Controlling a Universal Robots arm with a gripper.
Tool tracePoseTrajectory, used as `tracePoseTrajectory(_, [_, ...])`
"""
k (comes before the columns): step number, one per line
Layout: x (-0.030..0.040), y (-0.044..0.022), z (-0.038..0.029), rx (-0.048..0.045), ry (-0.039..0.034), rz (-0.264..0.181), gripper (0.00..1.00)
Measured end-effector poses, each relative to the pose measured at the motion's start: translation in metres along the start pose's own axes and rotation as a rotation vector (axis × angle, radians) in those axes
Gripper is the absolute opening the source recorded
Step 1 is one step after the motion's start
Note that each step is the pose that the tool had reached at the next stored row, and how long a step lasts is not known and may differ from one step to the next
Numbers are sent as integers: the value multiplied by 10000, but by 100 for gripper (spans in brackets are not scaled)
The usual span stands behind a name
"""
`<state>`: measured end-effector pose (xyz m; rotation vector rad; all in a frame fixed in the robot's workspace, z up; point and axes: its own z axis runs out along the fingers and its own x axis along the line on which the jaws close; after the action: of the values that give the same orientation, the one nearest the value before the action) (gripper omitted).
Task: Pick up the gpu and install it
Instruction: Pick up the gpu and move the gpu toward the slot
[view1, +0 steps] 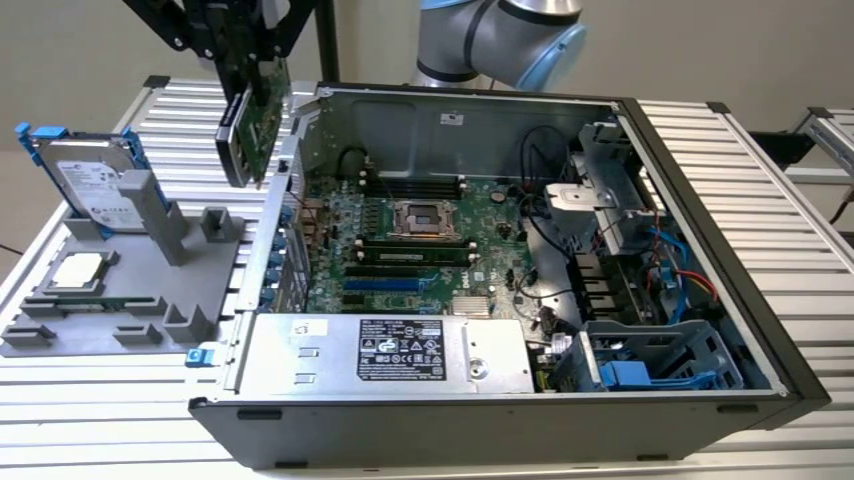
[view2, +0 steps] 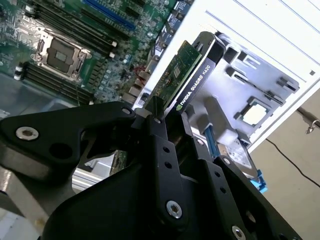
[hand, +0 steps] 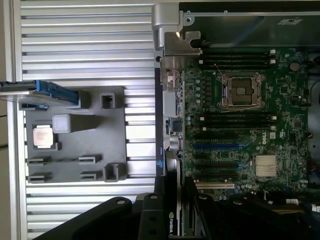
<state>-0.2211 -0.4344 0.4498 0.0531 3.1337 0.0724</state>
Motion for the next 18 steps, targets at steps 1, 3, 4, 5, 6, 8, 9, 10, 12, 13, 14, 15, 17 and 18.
tracePoseTrajectory(1, [-4,0,0,0,0,0,0])
tracePoseTrajectory(3, [-13,0,0,0,0,0,0])
tracePoseTrajectory(4, [-17,1,0,1,0,-1,0])
tracePoseTrajectory(5, [-21,1,0,1,0,0,0])
tracePoseTrajectory(6, [-25,1,0,0,0,0,0])
tracePoseTrajectory(8, [-34,1,0,0,0,0,0])
tracePoseTrajectory(9, [-39,1,0,0,0,0,0])
tracePoseTrajectory(10, [-43,2,0,0,0,0,0])
tracePoseTrajectory(12, [-53,2,0,0,0,0,0])
tracePoseTrajectory(13, [-59,2,0,0,0,0,0])
tracePoseTrajectory(14, [-64,2,0,0,0,0,0])
tracePoseTrajectory(15, [-69,2,0,1,0,0,0])
tracePoseTrajectory(17, [-79,3,0,1,0,0,0])
tracePoseTrajectory(18, [-84,3,1,0,0,0,0])
